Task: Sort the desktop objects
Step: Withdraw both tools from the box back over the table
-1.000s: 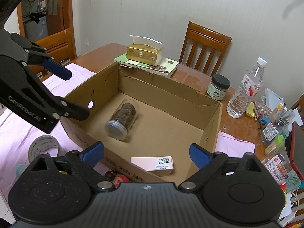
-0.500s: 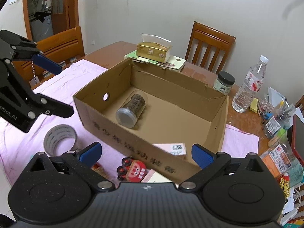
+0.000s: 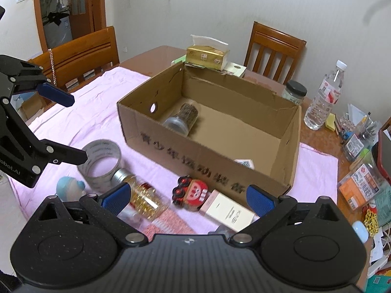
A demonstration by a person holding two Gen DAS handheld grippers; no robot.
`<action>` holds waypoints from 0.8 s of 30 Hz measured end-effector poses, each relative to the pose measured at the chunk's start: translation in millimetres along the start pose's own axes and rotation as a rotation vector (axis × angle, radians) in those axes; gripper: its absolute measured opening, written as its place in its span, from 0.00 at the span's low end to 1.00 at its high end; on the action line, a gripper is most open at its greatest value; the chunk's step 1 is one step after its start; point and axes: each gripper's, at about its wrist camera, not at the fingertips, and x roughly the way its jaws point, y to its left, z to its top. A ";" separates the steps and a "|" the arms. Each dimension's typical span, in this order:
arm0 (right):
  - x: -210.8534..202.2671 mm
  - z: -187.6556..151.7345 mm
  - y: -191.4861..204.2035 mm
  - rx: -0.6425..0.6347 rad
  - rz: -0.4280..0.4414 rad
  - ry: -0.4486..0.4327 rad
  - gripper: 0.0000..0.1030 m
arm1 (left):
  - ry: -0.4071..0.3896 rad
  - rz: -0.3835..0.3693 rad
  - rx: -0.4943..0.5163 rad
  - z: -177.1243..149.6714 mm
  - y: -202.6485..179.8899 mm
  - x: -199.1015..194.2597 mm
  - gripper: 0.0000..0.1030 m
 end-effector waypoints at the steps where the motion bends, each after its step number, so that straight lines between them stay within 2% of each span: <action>1: -0.1 -1.5 1.4 0.002 0.001 0.003 0.99 | 0.001 -0.004 0.000 -3.4 -0.7 -0.1 0.87; 24: -7.2 -27.2 20.5 0.061 0.024 0.039 0.99 | 0.074 -0.018 -0.056 -46.2 -9.6 9.3 0.87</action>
